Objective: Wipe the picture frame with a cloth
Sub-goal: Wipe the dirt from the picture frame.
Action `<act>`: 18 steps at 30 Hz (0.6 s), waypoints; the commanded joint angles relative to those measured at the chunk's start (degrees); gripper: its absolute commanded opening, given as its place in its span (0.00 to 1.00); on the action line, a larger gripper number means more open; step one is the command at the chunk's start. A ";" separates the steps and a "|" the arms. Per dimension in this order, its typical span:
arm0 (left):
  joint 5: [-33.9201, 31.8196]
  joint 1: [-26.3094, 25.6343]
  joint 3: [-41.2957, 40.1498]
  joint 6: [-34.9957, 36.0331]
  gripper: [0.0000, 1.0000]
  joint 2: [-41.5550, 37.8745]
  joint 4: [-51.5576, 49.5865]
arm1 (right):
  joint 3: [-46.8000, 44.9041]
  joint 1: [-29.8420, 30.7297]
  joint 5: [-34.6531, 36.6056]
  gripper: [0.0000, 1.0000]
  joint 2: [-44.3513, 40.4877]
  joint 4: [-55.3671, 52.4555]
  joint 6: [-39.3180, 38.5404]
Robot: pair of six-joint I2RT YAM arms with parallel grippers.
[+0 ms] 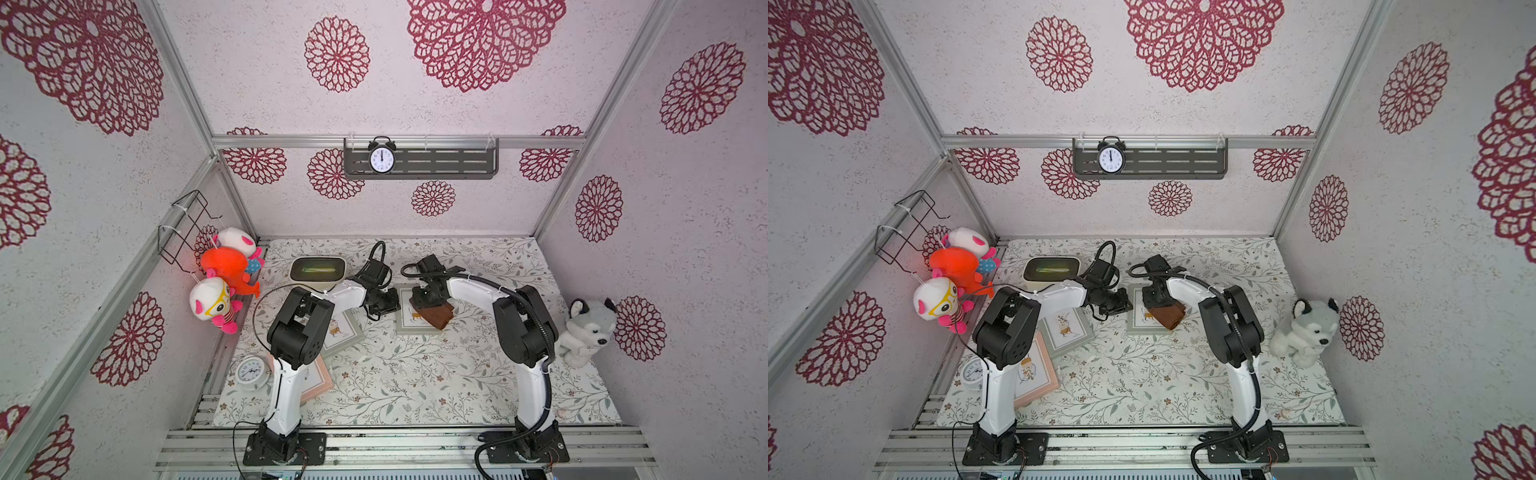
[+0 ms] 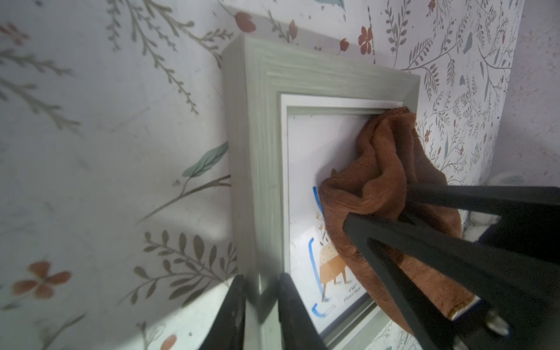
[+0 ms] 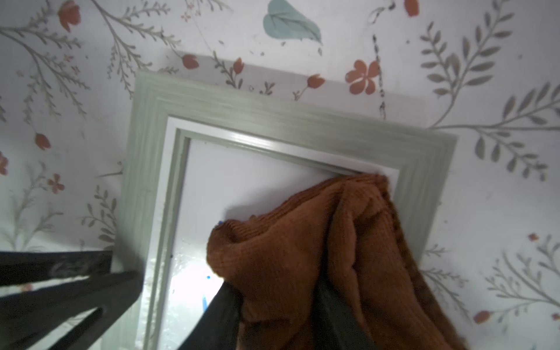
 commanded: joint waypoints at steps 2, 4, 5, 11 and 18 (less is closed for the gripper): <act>-3.02 -0.12 -3.29 -1.08 0.22 2.79 -3.49 | -1.90 1.24 6.57 0.22 3.44 -2.97 -1.01; -3.20 -0.14 -3.91 -1.68 0.21 2.78 -3.15 | -3.40 1.52 7.58 0.15 2.19 -2.13 -1.31; -3.33 -0.12 -4.27 -1.96 0.21 2.73 -3.00 | -4.41 1.76 6.65 0.12 1.17 -1.56 -1.74; -3.27 -0.05 -5.68 -3.30 0.19 2.99 -1.96 | -7.99 4.85 -1.09 0.09 -0.63 0.40 -2.83; -2.82 -0.05 -7.22 -4.34 0.18 2.80 -0.87 | -7.83 -1.15 5.46 0.05 -0.67 1.06 1.10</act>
